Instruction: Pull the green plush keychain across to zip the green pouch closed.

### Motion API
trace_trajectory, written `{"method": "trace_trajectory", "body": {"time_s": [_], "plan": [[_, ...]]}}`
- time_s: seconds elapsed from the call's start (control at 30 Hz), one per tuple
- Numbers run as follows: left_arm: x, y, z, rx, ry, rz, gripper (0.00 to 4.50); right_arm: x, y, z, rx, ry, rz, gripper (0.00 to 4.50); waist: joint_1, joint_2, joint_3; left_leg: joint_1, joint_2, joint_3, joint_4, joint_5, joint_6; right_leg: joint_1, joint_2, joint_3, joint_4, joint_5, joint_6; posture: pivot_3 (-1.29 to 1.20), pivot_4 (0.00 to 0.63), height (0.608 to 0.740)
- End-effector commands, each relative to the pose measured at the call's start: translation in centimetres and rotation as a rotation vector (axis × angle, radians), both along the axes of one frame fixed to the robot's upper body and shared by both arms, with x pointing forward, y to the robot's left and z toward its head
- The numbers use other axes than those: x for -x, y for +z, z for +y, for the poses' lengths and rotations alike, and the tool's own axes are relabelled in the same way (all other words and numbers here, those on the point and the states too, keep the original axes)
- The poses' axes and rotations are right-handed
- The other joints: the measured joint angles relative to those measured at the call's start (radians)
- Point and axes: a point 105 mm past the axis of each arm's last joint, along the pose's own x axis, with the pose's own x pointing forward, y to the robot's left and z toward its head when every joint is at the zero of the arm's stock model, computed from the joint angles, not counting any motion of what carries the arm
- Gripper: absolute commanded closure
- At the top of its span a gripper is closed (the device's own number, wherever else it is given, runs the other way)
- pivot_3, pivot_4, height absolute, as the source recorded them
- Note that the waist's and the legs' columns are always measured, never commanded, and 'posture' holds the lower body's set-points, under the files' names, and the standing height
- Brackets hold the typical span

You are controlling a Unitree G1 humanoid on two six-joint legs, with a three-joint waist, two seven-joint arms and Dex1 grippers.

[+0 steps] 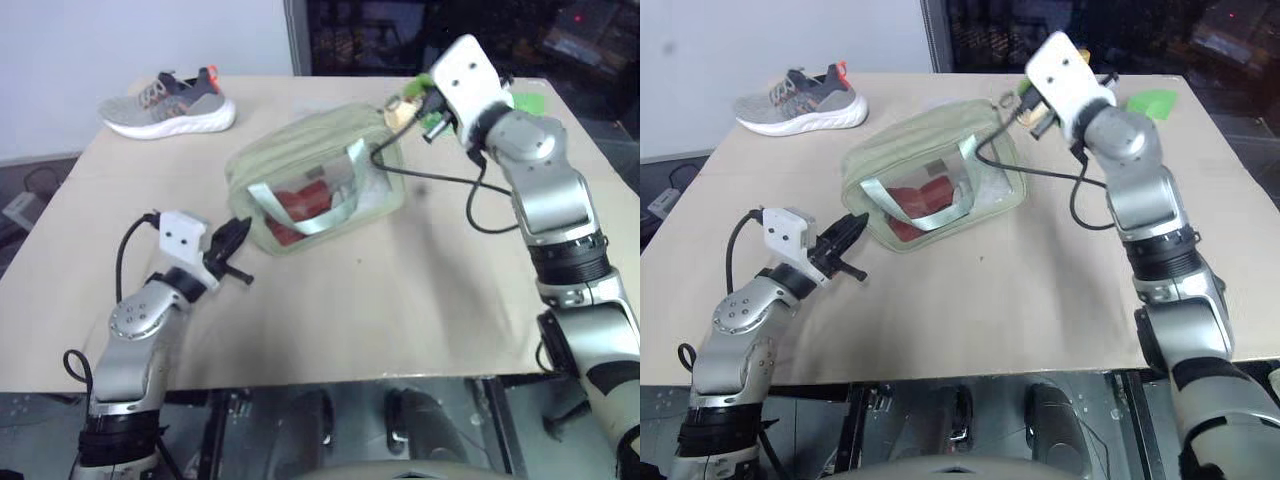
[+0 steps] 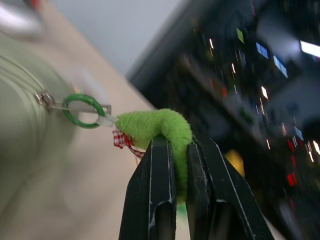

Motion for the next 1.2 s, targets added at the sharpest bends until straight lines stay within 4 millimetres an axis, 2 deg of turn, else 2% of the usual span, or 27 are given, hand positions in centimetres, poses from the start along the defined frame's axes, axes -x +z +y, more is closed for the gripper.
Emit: {"method": "trace_trajectory", "body": {"time_s": [0.03, 0.13, 0.2, 0.37, 0.43, 0.53, 0.6, 0.7, 0.77, 0.8, 0.83, 0.87, 0.9, 0.97, 1.0, 1.03, 1.1, 1.2], "plan": [[-0.1, -1.5, 1.9, -0.007, 0.091, 0.063, 4.5, -1.4, -1.3, -5.2, -0.014, -0.198, -0.017, 4.4, -0.007, 0.0, 0.0, 0.0, 0.0, 0.0, 0.0, 0.0, 0.0, 0.0, 0.001, 0.0, 0.0, 0.0, 0.0, 0.0, 0.15, 0.74], [-0.4, -1.2, 1.8, -0.004, 0.092, 0.057, 4.5, -1.9, -7.2, -6.4, 0.092, -0.235, 0.101, 4.4, -0.009, 0.0, 0.0, 0.0, 0.0, 0.0, 0.0, 0.0, 0.0, 0.0, 0.001, 0.001, 0.0, 0.001, 0.001, 0.0, 0.15, 0.74], [-0.5, -1.0, 1.6, -0.006, 0.091, 0.051, 4.5, -1.5, -10.8, -6.6, 0.18, -0.227, 0.175, 4.4, -0.01, 0.0, -0.001, 0.001, 0.0, 0.0, 0.0, 0.0, 0.0, 0.001, 0.001, 0.001, 0.0, 0.001, 0.001, 0.0, 0.15, 0.74], [-0.6, -0.6, 1.5, 0.002, 0.088, 0.043, 4.5, 0.0, -17.2, -6.7, 0.458, -0.158, 0.268, 4.4, -0.01, 0.0, -0.002, 0.002, 0.0, 0.0, 0.0, 0.0, 0.0, 0.002, 0.0, 0.002, 0.0, -0.001, 0.003, 0.0, 0.15, 0.74], [-0.7, -0.6, 1.4, 0.002, 0.083, 0.042, 4.5, 0.4, -18.4, -6.7, 0.567, -0.113, 0.269, 4.4, -0.01, 0.0, -0.003, 0.005, 0.0, 0.0, 0.0, 0.0, 0.0, 0.005, 0.0, 0.002, 0.0, -0.003, 0.003, 0.0, 0.15, 0.74], [-0.6, -0.2, 0.8, 0.015, 0.046, 0.03, 4.5, 0.4, -18.1, -6.2, 0.632, -0.055, 0.231, 4.4, -0.011, 0.0, -0.003, 0.016, 0.001, 0.0, -0.001, 0.0, 0.0, 0.014, 0.0, 0.002, -0.001, -0.004, 0.001, 0.0, 0.15, 0.74], [-0.3, 0.2, 0.1, 0.042, -0.002, 0.019, 4.5, 0.1, -16.9, -5.6, 0.463, -0.056, 0.231, 4.4, -0.012, 0.0, -0.003, 0.017, 0.001, -0.001, -0.001, 0.0, 0.0, 0.015, 0.0, 0.001, -0.001, -0.004, 0.001, 0.0, 0.15, 0.74], [0.2, 0.9, -1.0, 0.044, -0.083, 0.0, 4.5, 0.8, -14.5, -4.0, 0.195, 0.033, 0.275, 4.4, -0.007, 0.0, -0.003, 0.016, 0.001, -0.002, -0.001, 0.0, 0.0, 0.015, 0.0, 0.001, -0.001, -0.004, 0.001, 0.0, 0.15, 0.74], [0.4, 1.2, -1.1, 0.031, -0.109, -0.01, 4.5, 1.5, -13.4, -3.6, 0.107, 0.077, 0.289, 3.6, 0.0, 0.0, -0.002, 0.015, 0.001, -0.002, -0.001, 0.0, 0.0, 0.015, -0.001, 0.001, -0.001, -0.004, 0.001, 0.0, 0.15, 0.74], [0.5, 1.3, -1.1, 0.032, -0.124, -0.008, 3.75, 2.0, -12.9, -3.5, 0.073, 0.097, 0.295, 3.16, 0.004, 0.0, -0.002, 0.014, 0.001, -0.002, -0.002, 0.0, 0.0, 0.014, -0.001, 0.001, -0.002, -0.004, 0.001, 0.0, 0.15, 0.74], [0.5, 1.4, -1.1, 0.041, -0.135, -0.005, 3.46, 2.4, -12.7, -3.4, 0.053, 0.114, 0.303, 2.78, 0.007, 0.0, -0.001, 0.014, 0.001, -0.002, -0.002, 0.0, 0.0, 0.014, -0.001, 0.001, -0.003, -0.004, 0.001, 0.0, 0.15, 0.74], [0.7, 1.5, -1.3, 0.055, -0.151, 0.004, 2.91, 2.8, -12.5, -3.4, 0.033, 0.133, 0.311, 2.13, 0.008, 0.0, -0.001, 0.012, 0.001, -0.002, -0.003, -0.001, 0.0, 0.013, -0.001, 0.001, -0.004, -0.004, 0.001, 0.0, 0.15, 0.74], [1.0, 1.6, -1.5, 0.059, -0.178, 0.01, 2.58, 3.1, -12.2, -3.5, 0.009, 0.142, 0.315, 1.85, 0.009, 0.0, -0.001, 0.012, 0.001, -0.002, -0.003, -0.001, 0.0, 0.013, -0.001, 0.001, -0.004, -0.004, 0.001, 0.0, 0.15, 0.74], [2.0, 1.9, -2.0, 0.059, -0.228, 0.008, 1.63, 4.0, -11.5, -3.9, -0.04, 0.176, 0.325, 0.88, 0.009, 0.0, -0.001, 0.009, 0.001, -0.002, -0.003, -0.001, 0.001, 0.01, -0.001, 0.001, -0.004, -0.004, 0.001, 0.0, 0.15, 0.74], [2.8, 2.1, -2.3, 0.061, -0.272, 0.007, 1.23, 4.4, -11.3, -4.1, -0.072, 0.196, 0.34, 0.47, 0.009, 0.0, -0.001, 0.007, 0.001, -0.001, -0.003, -0.001, 0.001, 0.008, -0.001, 0.001, -0.004, -0.004, 0.001, 0.0, 0.15, 0.74], [3.5, 2.3, -2.7, 0.062, -0.306, 0.01, 1.16, 4.8, -11.3, -4.5, -0.091, 0.216, 0.36, 0.07, 0.009, 0.0, -0.001, 0.005, 0.001, -0.002, -0.003, -0.001, 0.001, 0.006, -0.001, 0.001, -0.004, -0.004, 0.001, 0.0, 0.15, 0.74], [4.9, 2.0, -3.0, 0.052, -0.352, 0.044, 1.16, 5.9, -11.4, -5.3, -0.085, 0.26, 0.398, 0.07, 0.01, 0.0, -0.001, -0.002, 0.001, -0.002, -0.002, -0.001, 0.001, 0.001, -0.001, 0.0, -0.004, -0.002, -0.002, 0.0, 0.15, 0.74], [6.4, 1.7, -3.0, 0.042, -0.378, 0.098, 1.16, 7.1, -11.0, -6.6, -0.08, 0.302, 0.425, 0.07, 0.013, 0.001, 0.0, -0.002, 0.0, -0.002, -0.002, -0.001, 0.001, 0.001, -0.001, 0.0, -0.005, -0.003, -0.001, 0.0, 0.15, 0.74]]}}
